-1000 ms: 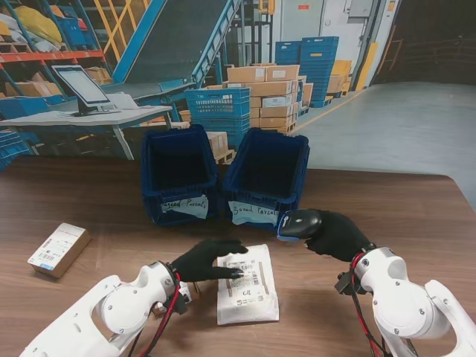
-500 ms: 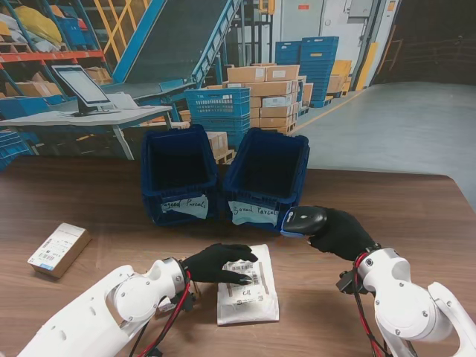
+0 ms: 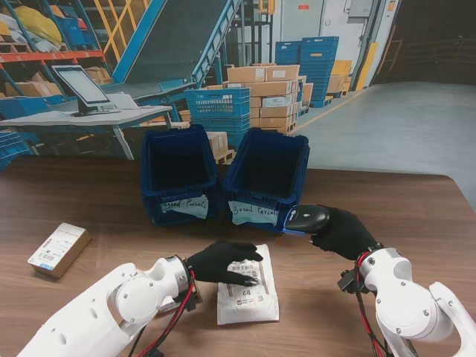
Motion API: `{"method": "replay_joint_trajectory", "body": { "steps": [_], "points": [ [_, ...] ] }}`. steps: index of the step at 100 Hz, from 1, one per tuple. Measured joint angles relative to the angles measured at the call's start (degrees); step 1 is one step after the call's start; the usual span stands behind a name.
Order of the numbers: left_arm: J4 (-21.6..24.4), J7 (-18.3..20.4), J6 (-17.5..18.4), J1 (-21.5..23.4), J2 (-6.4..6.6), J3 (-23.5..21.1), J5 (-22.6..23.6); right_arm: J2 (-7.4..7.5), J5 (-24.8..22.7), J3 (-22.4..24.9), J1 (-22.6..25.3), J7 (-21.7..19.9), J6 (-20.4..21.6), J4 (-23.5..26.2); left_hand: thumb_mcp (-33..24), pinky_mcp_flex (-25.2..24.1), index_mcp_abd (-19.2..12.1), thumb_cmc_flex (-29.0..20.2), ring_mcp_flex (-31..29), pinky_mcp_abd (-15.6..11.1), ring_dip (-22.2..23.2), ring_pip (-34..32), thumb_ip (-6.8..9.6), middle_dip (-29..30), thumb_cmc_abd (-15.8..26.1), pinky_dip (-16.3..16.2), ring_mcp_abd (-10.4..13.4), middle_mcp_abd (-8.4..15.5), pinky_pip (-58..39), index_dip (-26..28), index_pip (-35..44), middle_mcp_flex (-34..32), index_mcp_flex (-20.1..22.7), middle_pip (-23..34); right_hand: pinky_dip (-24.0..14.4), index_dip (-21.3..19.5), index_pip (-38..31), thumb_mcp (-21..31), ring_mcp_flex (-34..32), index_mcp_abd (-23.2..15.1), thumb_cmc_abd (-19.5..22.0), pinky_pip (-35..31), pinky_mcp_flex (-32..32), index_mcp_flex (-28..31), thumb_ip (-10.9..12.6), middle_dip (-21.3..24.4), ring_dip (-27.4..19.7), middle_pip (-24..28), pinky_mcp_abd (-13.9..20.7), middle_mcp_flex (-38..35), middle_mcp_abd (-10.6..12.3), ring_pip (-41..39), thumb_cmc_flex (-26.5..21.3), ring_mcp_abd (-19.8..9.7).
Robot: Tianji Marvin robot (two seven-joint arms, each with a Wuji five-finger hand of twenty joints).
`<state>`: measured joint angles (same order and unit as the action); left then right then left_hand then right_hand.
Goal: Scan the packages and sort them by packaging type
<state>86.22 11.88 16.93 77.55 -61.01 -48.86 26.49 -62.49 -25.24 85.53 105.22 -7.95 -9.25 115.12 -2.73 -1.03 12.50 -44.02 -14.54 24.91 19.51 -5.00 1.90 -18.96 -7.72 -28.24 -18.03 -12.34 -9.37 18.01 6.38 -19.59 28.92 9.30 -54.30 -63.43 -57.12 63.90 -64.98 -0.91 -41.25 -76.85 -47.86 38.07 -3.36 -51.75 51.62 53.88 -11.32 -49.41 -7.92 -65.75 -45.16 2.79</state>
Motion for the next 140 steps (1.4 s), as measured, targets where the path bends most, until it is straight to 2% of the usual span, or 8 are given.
{"method": "replay_joint_trajectory", "body": {
  "steps": [24, 33, 40, 61, 76, 85, 104, 140],
  "points": [
    [3.5, 0.3, -0.5, 3.9, 0.71, -0.6, 2.9, -0.16, 0.0, 1.6, 1.6, 0.2, -0.3, 1.6, 0.5, 0.0, 0.0, 0.1, 0.0, -0.1, 0.0, 0.0, 0.0, 0.0, 0.6, 0.0, 0.0, 0.0, 0.0, 0.0, 0.0, 0.0, 0.0, 0.0, 0.0, 0.0, 0.0, 0.0, 0.0, 0.0, 0.0, 0.0, 0.0, 0.0, 0.0, 0.0, 0.0, 0.0, 0.0, 0.0, 0.0, 0.0, 0.0, 0.0],
    [5.0, 0.6, -1.9, 5.3, 1.04, -0.8, 5.3, -0.16, -0.1, 1.9, 2.0, 0.3, -0.5, 2.0, 1.2, 0.0, 0.0, -1.9, 0.0, -0.1, 0.0, 0.0, 0.22, 0.0, 4.3, 0.0, 0.0, 0.0, 0.0, 0.0, 0.0, 0.0, 0.0, 0.0, 0.0, 0.0, 0.0, 0.0, 0.0, 0.0, 0.0, 0.0, 0.0, 0.0, 0.0, 0.0, 0.0, 0.0, 0.0, 0.0, 0.0, 0.0, 0.0, 0.0],
    [6.5, 0.8, -2.3, 6.7, 1.28, -1.3, 6.8, -0.17, -0.1, 2.0, 2.2, 0.4, -0.7, 2.3, 0.6, 0.0, 0.0, -3.0, 0.0, -0.1, 0.0, 0.0, 0.32, 0.0, 4.3, 0.0, 0.0, 0.0, 0.0, 0.0, 0.0, 0.0, 0.0, 0.0, 0.0, 0.0, 0.0, 0.0, 0.0, 0.0, 0.0, 0.0, 0.0, 0.0, 0.0, 0.0, 0.0, 0.0, 0.0, 0.0, 0.0, 0.0, 0.0, 0.0],
    [7.2, 0.6, -0.8, 8.1, 1.49, -1.1, 5.2, -0.18, -0.2, 1.8, 2.1, 0.7, -0.8, 2.5, 1.1, 1.2, 0.0, -3.0, -0.8, -0.2, 0.0, 0.0, 0.34, 0.0, 4.9, 0.0, 0.0, 0.0, 0.0, 0.0, 0.0, 0.0, 0.0, 0.5, 0.0, 0.0, 0.0, 0.0, 0.0, 0.0, 0.0, 0.0, 0.0, 0.0, 0.0, 0.0, 0.0, 0.0, 0.0, 0.0, 0.0, 0.0, 0.0, 0.0],
    [3.3, 1.2, 0.0, 4.4, 1.5, 2.9, 0.2, -0.19, -0.5, 1.4, 2.0, 0.9, -0.7, 2.5, 1.1, 1.2, 0.0, -3.0, -0.8, -0.3, 0.0, 0.0, 0.34, 0.0, 4.9, 0.0, 0.0, 0.0, 0.0, 0.0, 0.0, -0.9, 0.0, 1.6, 0.0, 0.0, 0.0, 0.0, 0.0, 0.0, 0.0, 0.0, 0.0, 0.0, 0.0, 0.0, 0.0, 0.0, 0.0, 0.0, 0.0, 0.0, 0.0, 0.0],
    [0.4, 2.0, 0.7, 1.8, 1.28, 4.5, -0.9, -0.19, -0.6, 1.4, 1.9, 0.9, -0.7, 2.5, 1.1, 1.1, 0.0, -3.0, -0.8, -2.0, 0.0, 0.0, 0.34, 0.0, 4.9, -0.1, 0.0, 0.0, 0.0, 0.0, 0.0, -0.9, 0.0, 1.6, 0.0, 0.0, 0.0, 0.0, 0.0, 0.0, 0.0, 0.0, 0.0, 0.0, 0.0, 0.0, 0.0, 0.0, 0.0, 0.0, 0.0, 0.0, 0.0, 0.0],
    [-3.1, 2.5, 1.0, -2.9, 0.87, 7.2, -3.1, -0.19, -0.6, 1.4, 1.5, 0.5, -1.1, 2.5, 1.1, 1.1, 0.0, -3.0, -0.8, -2.2, 0.0, 0.0, 0.34, 0.0, 4.9, -0.2, 0.0, 0.0, 0.0, 0.0, 0.0, -0.9, 0.0, 1.6, 0.0, 0.0, 0.0, 0.0, 0.0, 0.0, 0.0, 0.0, 0.0, 0.0, 0.0, 0.0, 0.0, 0.0, 0.0, 0.0, 0.0, 0.0, 0.0, 0.0],
    [-11.2, -0.7, 2.6, -10.6, -1.58, 12.3, -5.0, -0.18, 0.0, 1.4, 0.9, -0.1, -1.3, 2.2, 1.1, 1.1, 0.0, -3.0, -0.8, -2.1, 0.0, 0.0, 0.34, 0.0, 4.9, -0.2, 0.0, 0.0, 0.0, 0.0, 0.0, -0.9, 0.0, 1.6, 0.0, 0.0, 0.0, 0.0, 0.0, 0.0, 0.0, 0.0, 0.0, 0.0, 0.0, 0.0, 0.0, 0.0, 0.0, 0.0, 0.0, 0.0, 0.0, 0.0]
  ]
}}
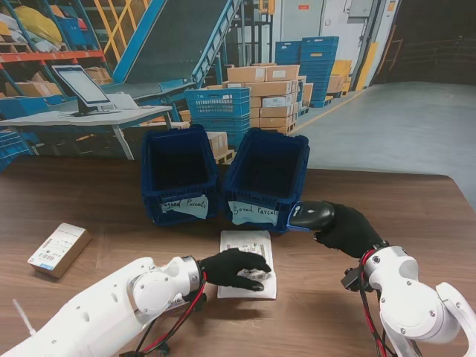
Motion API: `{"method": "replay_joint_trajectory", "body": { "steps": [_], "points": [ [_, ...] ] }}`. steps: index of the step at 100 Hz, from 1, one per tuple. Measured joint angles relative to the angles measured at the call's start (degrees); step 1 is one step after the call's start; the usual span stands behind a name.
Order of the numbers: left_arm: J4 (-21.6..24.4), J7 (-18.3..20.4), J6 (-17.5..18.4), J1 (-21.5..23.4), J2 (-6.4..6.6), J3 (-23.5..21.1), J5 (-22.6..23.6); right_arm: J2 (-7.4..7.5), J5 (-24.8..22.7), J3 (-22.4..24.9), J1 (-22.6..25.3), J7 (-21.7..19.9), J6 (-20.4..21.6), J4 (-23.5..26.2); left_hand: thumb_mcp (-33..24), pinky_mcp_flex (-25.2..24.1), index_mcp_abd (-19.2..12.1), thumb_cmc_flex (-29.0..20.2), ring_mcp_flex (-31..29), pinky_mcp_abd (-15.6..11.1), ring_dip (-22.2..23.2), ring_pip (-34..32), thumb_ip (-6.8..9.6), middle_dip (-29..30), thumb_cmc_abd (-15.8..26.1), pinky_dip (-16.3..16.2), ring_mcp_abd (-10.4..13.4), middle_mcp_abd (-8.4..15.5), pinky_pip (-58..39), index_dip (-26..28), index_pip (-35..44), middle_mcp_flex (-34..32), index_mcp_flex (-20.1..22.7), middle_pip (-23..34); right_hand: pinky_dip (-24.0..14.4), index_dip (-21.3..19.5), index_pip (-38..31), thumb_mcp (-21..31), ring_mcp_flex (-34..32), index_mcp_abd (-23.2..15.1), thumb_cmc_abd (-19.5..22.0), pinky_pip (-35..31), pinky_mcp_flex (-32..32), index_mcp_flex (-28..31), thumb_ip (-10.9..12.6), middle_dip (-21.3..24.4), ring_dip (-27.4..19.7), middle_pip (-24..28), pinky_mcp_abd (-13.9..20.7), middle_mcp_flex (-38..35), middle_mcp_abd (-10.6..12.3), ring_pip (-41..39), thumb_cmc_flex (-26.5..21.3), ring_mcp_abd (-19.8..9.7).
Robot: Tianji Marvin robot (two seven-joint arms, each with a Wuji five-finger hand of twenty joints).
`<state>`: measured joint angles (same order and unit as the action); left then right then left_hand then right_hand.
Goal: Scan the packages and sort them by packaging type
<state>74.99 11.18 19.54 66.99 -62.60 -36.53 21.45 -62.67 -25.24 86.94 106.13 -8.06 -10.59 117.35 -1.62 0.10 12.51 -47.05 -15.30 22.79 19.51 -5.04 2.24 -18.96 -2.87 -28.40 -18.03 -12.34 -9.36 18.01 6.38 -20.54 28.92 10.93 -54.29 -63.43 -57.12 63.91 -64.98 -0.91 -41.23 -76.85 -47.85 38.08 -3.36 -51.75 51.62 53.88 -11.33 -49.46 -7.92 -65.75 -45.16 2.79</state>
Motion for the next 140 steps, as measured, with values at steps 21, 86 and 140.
{"method": "replay_joint_trajectory", "body": {
  "steps": [21, 86, 140],
  "points": [
    [1.2, -2.5, 0.2, 1.0, -0.55, -2.1, 3.2, 0.01, 0.3, 0.3, -0.1, -0.6, -0.3, -0.1, 0.0, 0.0, 0.0, 0.0, 0.0, 0.2, 0.0, 0.0, 0.0, 0.0, 0.0, 0.0, 0.0, 0.0, 0.0, 0.0, 0.0, 0.0, 0.0, 0.0, 0.0, 0.0, 0.0, 0.0, 0.0, 0.0, 0.0, 0.0, 0.0, 0.0, 0.0, -0.1, 0.0, 0.0, 0.0, 0.0, 0.0, 0.0, 0.0, 0.0],
    [10.9, -4.8, -10.1, 8.9, 1.5, -5.8, 18.1, -0.01, -0.2, 0.8, 0.7, 0.0, -0.9, 1.2, 0.1, -1.4, 1.7, 2.4, 3.7, 0.2, -0.7, 0.9, 0.0, 0.6, -1.4, 0.0, 0.0, 0.0, 0.0, -0.5, -2.7, 4.9, -5.5, -1.6, 0.0, 0.0, 0.0, 0.0, 0.0, 0.0, 0.0, 0.0, 0.0, 0.0, 0.0, -0.1, 0.0, 0.0, 0.0, 0.0, 0.0, 0.0, 0.0, 0.0],
    [12.9, -2.7, -18.6, 8.1, 2.47, -1.1, 25.0, -0.02, -0.2, 1.4, 1.0, 0.0, -1.1, 1.5, 0.1, -3.2, 5.3, 6.4, 6.4, 0.2, -2.6, 1.6, 0.02, 2.2, -6.5, 0.0, 0.0, -0.4, 0.4, -2.6, -5.2, 8.5, -11.4, -6.7, 0.0, 0.0, 0.0, 0.0, 0.0, 0.0, 0.0, 0.0, 0.1, 0.0, 0.0, -0.3, 0.0, 0.0, -0.3, 0.0, 0.0, 0.0, 0.0, 0.0]
  ]
}}
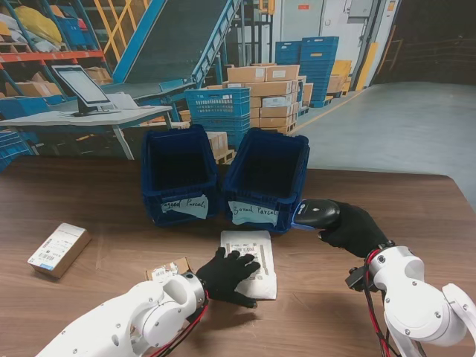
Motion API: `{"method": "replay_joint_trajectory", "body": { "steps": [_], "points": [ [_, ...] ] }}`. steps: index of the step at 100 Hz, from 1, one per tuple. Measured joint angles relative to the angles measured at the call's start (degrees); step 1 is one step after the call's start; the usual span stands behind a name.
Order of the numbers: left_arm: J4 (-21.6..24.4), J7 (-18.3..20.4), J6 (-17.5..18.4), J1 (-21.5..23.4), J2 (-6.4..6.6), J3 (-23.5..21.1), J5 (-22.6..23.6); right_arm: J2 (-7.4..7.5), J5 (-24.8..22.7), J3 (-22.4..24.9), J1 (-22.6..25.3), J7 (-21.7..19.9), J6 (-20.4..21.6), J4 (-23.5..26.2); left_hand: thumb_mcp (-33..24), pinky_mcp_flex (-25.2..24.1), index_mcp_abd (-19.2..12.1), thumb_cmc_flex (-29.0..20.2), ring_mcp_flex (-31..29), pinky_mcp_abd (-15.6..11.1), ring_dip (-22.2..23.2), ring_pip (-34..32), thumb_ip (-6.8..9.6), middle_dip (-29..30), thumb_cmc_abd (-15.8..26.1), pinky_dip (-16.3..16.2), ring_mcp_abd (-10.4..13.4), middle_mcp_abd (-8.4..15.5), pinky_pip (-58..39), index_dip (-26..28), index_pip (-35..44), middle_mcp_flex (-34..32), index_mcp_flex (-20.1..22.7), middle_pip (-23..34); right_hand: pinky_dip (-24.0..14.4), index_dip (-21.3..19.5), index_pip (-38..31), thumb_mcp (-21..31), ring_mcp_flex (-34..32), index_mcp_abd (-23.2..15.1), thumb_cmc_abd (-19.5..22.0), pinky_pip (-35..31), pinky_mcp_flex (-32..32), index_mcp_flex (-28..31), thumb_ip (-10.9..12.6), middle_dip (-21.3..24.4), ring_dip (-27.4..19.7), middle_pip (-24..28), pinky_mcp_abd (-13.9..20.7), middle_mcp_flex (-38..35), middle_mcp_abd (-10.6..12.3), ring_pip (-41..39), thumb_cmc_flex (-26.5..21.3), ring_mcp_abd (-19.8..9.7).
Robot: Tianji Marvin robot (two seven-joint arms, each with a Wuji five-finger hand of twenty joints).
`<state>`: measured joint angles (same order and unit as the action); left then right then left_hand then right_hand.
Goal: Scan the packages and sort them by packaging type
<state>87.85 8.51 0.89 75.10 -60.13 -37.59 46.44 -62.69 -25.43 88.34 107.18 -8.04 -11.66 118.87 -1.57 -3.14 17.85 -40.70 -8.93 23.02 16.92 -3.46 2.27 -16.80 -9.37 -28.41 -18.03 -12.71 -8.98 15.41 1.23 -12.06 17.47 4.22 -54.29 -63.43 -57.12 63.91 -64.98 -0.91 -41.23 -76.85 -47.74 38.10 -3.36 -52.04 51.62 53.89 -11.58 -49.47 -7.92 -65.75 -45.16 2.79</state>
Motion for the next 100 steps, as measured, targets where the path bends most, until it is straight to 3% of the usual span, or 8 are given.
{"method": "replay_joint_trajectory", "body": {
  "steps": [36, 44, 47, 53, 58, 67, 83, 100],
  "points": [
    [-3.6, 1.7, -1.4, -7.2, -0.17, 5.9, -1.0, -0.01, 0.1, 0.6, 0.1, 0.0, 0.0, 0.3, -0.1, 0.6, 2.1, -0.1, 0.0, 0.0, -0.3, 0.0, 0.0, 0.0, -5.6, 0.0, 0.0, -1.6, 0.3, -0.7, 0.0, 0.0, 0.0, -1.3, 0.0, 0.0, 0.0, 0.0, 0.0, 0.0, 0.0, 0.0, 0.0, 0.0, 0.0, 0.0, 0.0, 0.0, -0.1, 0.0, 0.0, 0.0, 0.0, 0.0],
    [-4.9, 1.6, -1.0, -8.3, -0.52, 6.4, -2.3, -0.02, 0.2, 0.7, 0.0, 0.0, 0.0, 0.3, -0.2, 1.1, 2.5, -2.7, 0.0, 0.0, -0.3, 0.0, 0.0, 0.0, -7.8, 0.1, 0.0, -2.4, 0.3, -0.7, 0.0, 0.0, 0.0, -1.4, 0.0, 0.0, 0.0, 0.0, 0.0, 0.0, 0.0, 0.0, 0.0, 0.0, 0.0, 0.0, 0.0, 0.0, -0.1, 0.0, 0.0, 0.0, 0.0, 0.0],
    [-5.3, 1.5, -0.9, -8.7, -0.6, 6.6, -2.4, -0.02, 0.2, 0.7, 0.0, 0.0, 0.0, 0.3, -1.5, 1.3, 2.6, -2.6, 0.0, 0.0, -0.3, 0.0, 0.0, 0.0, -8.4, 0.2, 0.0, -2.7, 0.3, -0.7, 0.0, -0.3, 0.0, -1.4, 0.0, 0.0, 0.0, 0.0, 0.0, 0.0, 0.0, 0.0, 0.0, 0.0, 0.0, 0.0, 0.0, 0.0, -0.1, 0.0, 0.0, 0.0, 0.0, 0.0],
    [-5.8, 1.4, -0.9, -9.8, -0.61, 7.8, -2.3, -0.03, 0.3, 0.8, 0.0, 0.0, 0.0, 0.3, -12.9, 1.6, 3.0, -1.4, -0.9, 0.0, -0.3, -0.2, -1.86, -0.3, -12.3, 1.2, 0.0, -3.1, 0.0, -1.2, 0.0, -1.5, 0.1, -1.3, 0.0, 0.0, 0.0, 0.0, 0.0, 0.0, 0.0, 0.0, 0.0, 0.0, 0.0, 0.0, 0.0, 0.0, -0.1, 0.0, 0.0, 0.0, 0.0, 0.0],
    [-6.1, 1.3, -0.9, -10.6, -0.63, 8.7, -1.9, -0.04, 0.3, 0.9, 0.0, 0.0, -0.1, 0.3, -19.9, 2.4, 3.0, -0.8, -2.4, 0.0, 0.0, -0.3, -2.17, -1.0, -15.0, 1.2, -0.3, -3.4, -1.0, -1.3, 0.2, -3.7, 1.2, -1.3, 0.0, 0.0, 0.0, 0.0, 0.0, 0.0, 0.0, 0.0, 0.0, 0.0, 0.0, 0.0, 0.0, 0.0, -0.1, 0.0, 0.0, 0.0, 0.0, 0.0],
    [-6.2, 1.2, -0.9, -11.2, -0.81, 8.8, -0.5, -0.06, 0.4, 1.0, -0.1, 0.1, -0.2, 0.3, -28.2, 4.3, 3.1, -0.6, -7.2, 0.0, 1.6, -2.1, -3.44, -2.4, -18.8, 1.7, -0.5, -3.6, -3.1, -1.2, 0.7, -7.9, 4.0, -1.2, 0.0, 0.0, 0.0, 0.0, 0.0, 0.0, 0.0, 0.0, 0.0, 0.0, 0.0, 0.0, 0.0, 0.0, -0.1, -0.2, 0.0, 0.0, 0.0, 0.0],
    [-6.3, 0.5, -1.1, -12.2, -0.92, 9.6, 0.4, -0.15, 0.7, 1.0, -0.2, 0.7, -0.5, 0.3, -35.6, 7.9, 3.1, -1.5, -14.0, 0.1, 5.1, -4.9, -3.56, -6.8, -21.7, 2.1, -0.7, -3.7, -8.5, 0.9, 2.4, -13.6, 8.9, 2.9, 0.0, 0.0, 0.0, 0.0, 0.0, 0.0, 0.0, 0.0, 0.0, 0.0, 0.0, 0.0, 0.0, 0.0, -0.3, -0.2, 0.0, 0.0, 0.0, 0.0],
    [-7.5, -2.1, -1.0, -12.6, -1.55, 9.7, 0.6, -0.22, 0.7, 1.0, -0.3, 0.8, -0.5, 0.3, -37.0, 10.8, 1.2, -5.7, -21.8, 0.1, 8.7, -8.6, -3.57, -10.3, -22.9, 3.3, -0.9, -3.2, -16.1, 5.1, 7.0, -18.8, 16.3, 15.5, 0.0, 0.0, 0.0, 0.0, 0.0, 0.0, 0.0, 0.0, 0.0, 0.0, 0.0, 0.0, 0.0, 0.0, -0.3, -0.2, 0.0, 0.0, 0.0, 0.0]
  ]
}}
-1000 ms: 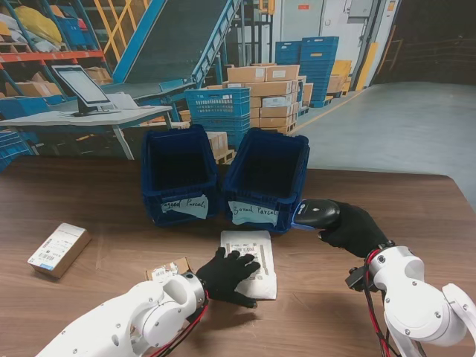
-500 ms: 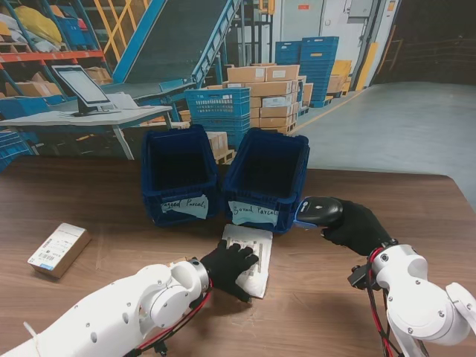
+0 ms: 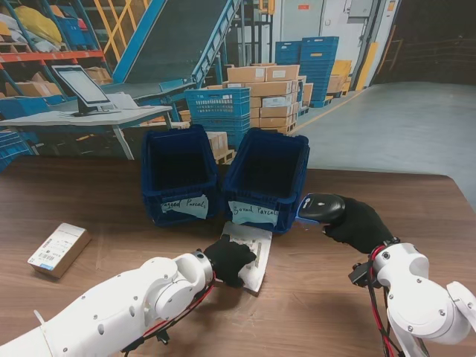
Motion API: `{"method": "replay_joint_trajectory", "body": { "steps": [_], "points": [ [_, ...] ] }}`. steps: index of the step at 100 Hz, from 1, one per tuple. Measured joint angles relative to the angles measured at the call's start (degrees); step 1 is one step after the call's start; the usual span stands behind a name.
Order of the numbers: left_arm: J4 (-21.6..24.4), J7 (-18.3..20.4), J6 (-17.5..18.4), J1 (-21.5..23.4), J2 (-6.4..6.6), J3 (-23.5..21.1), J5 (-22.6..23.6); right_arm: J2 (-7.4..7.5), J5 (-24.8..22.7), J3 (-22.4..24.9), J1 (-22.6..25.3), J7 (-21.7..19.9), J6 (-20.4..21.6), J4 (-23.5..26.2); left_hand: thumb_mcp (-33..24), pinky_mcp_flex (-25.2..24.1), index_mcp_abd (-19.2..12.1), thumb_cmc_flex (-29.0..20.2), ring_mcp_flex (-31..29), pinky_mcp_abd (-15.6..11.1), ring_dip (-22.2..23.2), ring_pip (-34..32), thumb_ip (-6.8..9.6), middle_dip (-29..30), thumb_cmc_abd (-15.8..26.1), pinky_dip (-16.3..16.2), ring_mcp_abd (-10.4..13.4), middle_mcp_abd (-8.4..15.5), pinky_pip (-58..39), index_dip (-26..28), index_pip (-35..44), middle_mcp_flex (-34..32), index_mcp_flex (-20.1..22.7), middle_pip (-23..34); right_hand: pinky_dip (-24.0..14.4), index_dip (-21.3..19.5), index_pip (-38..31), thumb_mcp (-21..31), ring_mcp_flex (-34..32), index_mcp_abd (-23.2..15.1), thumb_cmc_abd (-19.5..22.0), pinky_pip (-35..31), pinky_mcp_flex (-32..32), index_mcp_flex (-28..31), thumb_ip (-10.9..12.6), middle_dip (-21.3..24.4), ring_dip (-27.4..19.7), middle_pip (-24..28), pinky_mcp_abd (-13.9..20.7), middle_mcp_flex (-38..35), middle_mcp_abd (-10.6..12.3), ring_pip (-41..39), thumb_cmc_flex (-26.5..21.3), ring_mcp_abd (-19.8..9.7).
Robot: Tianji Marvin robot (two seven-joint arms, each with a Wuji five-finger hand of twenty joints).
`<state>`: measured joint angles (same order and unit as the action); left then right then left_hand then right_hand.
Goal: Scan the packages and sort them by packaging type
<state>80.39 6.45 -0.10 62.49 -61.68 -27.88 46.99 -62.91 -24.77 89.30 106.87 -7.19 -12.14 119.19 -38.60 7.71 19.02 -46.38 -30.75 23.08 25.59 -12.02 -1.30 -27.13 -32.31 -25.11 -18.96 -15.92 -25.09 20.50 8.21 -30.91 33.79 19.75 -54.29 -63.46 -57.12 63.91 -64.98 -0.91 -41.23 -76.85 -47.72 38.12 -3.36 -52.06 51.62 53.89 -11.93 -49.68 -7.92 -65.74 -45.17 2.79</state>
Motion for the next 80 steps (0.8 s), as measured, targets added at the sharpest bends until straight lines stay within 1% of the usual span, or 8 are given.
{"method": "replay_joint_trajectory", "body": {
  "steps": [7, 12, 19, 26, 33, 41, 54, 80],
  "points": [
    [-0.1, -0.5, -0.2, 0.1, -0.15, -0.1, 0.3, 0.0, 0.0, 0.0, -0.1, -0.1, -0.1, 0.0, 0.2, 0.4, -1.6, -2.0, -1.8, 0.0, 1.8, -1.6, 0.0, -0.6, 0.2, 0.1, 0.0, 1.4, -2.6, 2.1, 2.5, -2.3, 2.2, 3.4, 0.0, 0.0, 0.0, 0.0, 0.0, 0.0, 0.0, 0.0, 0.0, 0.0, 0.0, 0.0, 0.0, 0.0, 0.0, 0.0, 0.0, 0.0, 0.0, 0.0],
    [0.0, -0.1, -0.5, 0.1, -0.18, -0.2, 0.2, -0.01, 0.0, 0.0, -0.1, -0.1, -0.1, 0.0, 1.5, 0.4, -2.6, -5.0, -2.3, 0.0, 2.5, -1.7, 0.0, -1.8, 1.5, 0.6, 0.0, 1.8, -3.4, 3.9, 4.9, -3.2, 2.8, 3.8, 0.0, 0.0, 0.0, 0.0, 0.0, 0.0, 0.0, 0.0, 0.0, 0.0, 0.0, 0.0, 0.0, 0.0, 0.0, 0.0, 0.0, 0.0, 0.0, 0.0],
    [0.5, 0.9, -0.7, 0.0, -0.18, -0.4, -0.2, -0.02, 0.1, 0.0, -0.2, -0.1, -0.2, -0.1, 4.7, 0.5, -4.2, -9.5, -4.7, -0.1, 5.7, -3.5, -0.02, -10.9, 2.0, 0.6, -0.1, 2.5, -4.4, 9.5, 11.7, -8.0, 2.8, 3.4, 0.0, 0.0, 0.0, 0.0, 0.0, 0.0, 0.0, 0.0, 0.0, 0.0, 0.0, 0.0, 0.0, 0.0, 0.0, 0.0, 0.0, 0.0, 0.0, 0.0],
    [0.6, 0.5, -0.8, 0.1, -0.19, -0.7, 0.3, -0.02, 0.5, 0.0, -0.2, 0.0, -0.2, -0.2, 8.2, 1.0, -6.7, -13.4, -8.7, -0.1, 9.4, -8.8, -0.02, -19.5, 2.0, 0.6, 0.5, 4.8, -5.5, 10.7, 20.8, -15.5, 3.6, -0.8, 0.0, 0.0, 0.0, 0.0, 0.0, 0.0, 0.0, 0.0, 0.0, 0.0, 0.0, 0.0, 0.0, 0.0, 0.0, 0.0, 0.0, 0.0, 0.0, 0.0],
    [0.6, -0.9, -0.8, 0.9, -0.22, -1.4, 1.3, -0.03, 0.6, -0.1, -0.3, 0.0, -0.2, -0.4, 8.7, 1.7, -8.6, -15.3, -11.8, -0.1, 13.7, -13.3, -0.02, -23.6, 2.0, 0.6, 1.3, 6.1, -6.3, 10.6, 29.6, -20.1, 4.3, -1.5, 0.0, 0.0, 0.0, 0.0, 0.0, 0.0, 0.0, 0.0, 0.0, 1.1, 0.0, 0.0, 0.0, 0.0, 0.0, 0.0, 0.0, 0.0, 0.0, 0.0],
    [0.5, -1.7, -0.8, 2.0, -0.28, -2.5, 1.3, -0.03, 0.7, -0.2, -0.3, 0.0, -0.2, -0.5, 8.7, 2.3, -9.6, -15.3, -13.2, -0.1, 16.9, -15.4, -0.02, -25.3, 2.0, 0.6, 1.5, 6.7, -7.1, 10.6, 34.0, -21.4, 4.3, -0.6, 0.0, 0.0, 0.0, 0.0, 0.0, 0.0, 0.0, 0.0, 0.0, 1.4, 0.0, 0.0, 0.0, 0.0, 0.0, 0.0, 0.0, 0.0, 0.0, 0.0],
    [0.7, -2.2, -0.7, 3.2, -0.3, -3.8, 1.2, -0.04, 0.7, -0.5, -0.3, 0.2, -0.2, -0.6, 8.7, 2.7, -10.0, -15.3, -14.7, -0.1, 19.8, -16.9, -0.02, -25.9, 2.0, 0.6, 1.5, 6.8, -8.3, 10.3, 36.7, -22.7, 4.8, 0.9, 0.0, 0.0, 0.0, 0.0, 0.0, 0.0, 0.0, 0.0, 0.0, 1.5, 0.0, 0.0, 0.0, 0.0, 0.0, 0.0, 0.0, 0.0, 0.0, 0.0],
    [5.1, -3.1, -0.6, 6.2, -0.11, -7.6, 2.4, -0.05, 0.3, -1.4, -0.3, 0.5, -0.6, -0.6, 8.7, 3.8, -10.0, -15.3, -17.4, 0.6, 20.1, -17.1, -0.02, -25.8, 1.9, 0.6, 1.5, 6.8, -8.5, 9.7, 37.4, -24.4, 5.7, 1.0, 0.0, 0.0, 0.0, 0.0, 0.0, 0.0, 0.0, 0.0, 0.0, 1.8, 0.0, 0.0, 0.0, 0.0, 0.0, 0.0, 0.0, 0.0, 0.0, 0.0]
  ]
}}
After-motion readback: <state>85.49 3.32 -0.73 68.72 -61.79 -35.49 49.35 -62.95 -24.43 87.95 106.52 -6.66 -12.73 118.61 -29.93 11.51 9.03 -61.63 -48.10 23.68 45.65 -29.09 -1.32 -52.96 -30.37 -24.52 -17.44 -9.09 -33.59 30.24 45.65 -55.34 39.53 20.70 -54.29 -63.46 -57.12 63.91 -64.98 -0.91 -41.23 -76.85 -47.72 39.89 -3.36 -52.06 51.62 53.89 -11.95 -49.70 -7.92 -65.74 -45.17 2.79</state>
